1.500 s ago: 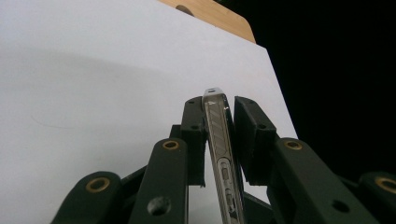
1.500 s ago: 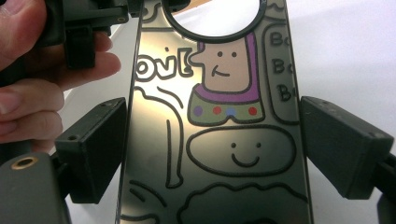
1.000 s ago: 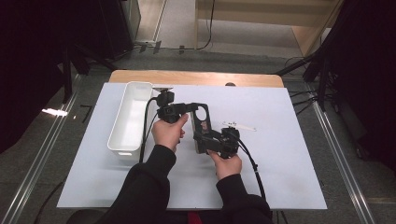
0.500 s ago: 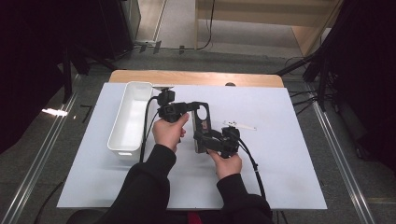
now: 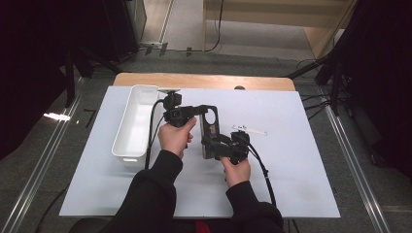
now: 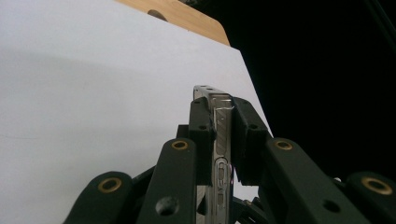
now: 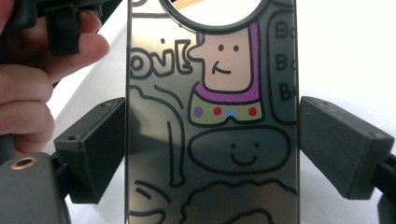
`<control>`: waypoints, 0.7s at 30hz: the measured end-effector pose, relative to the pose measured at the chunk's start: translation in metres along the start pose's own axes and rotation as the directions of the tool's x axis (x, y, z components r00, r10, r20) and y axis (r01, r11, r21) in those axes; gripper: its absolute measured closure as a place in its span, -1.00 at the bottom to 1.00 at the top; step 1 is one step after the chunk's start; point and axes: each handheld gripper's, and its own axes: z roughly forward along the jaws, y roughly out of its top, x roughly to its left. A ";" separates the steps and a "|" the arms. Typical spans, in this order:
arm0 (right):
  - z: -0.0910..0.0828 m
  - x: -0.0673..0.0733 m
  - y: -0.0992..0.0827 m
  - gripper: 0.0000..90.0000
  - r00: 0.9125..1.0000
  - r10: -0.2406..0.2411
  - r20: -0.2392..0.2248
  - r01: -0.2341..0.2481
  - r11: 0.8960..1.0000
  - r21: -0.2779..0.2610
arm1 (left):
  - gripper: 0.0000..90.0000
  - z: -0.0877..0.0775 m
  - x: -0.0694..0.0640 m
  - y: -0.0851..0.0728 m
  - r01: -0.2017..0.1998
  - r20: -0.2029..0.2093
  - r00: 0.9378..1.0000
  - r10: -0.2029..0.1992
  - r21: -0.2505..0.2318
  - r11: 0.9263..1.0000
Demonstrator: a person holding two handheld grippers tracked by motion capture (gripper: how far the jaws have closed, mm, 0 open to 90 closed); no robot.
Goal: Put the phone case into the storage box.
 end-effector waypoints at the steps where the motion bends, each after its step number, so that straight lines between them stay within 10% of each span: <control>1: 0.000 0.000 0.000 -0.77 1.000 0.005 -0.002 -0.005 1.000 0.004 | 0.77 0.000 0.000 0.000 0.000 0.000 1.000 0.000 0.000 1.000; 21: -0.005 -0.003 0.009 -1.00 0.997 -0.060 -0.042 0.064 0.993 0.102 | 0.77 -0.002 -0.008 0.002 -0.029 0.027 0.999 0.029 0.009 1.000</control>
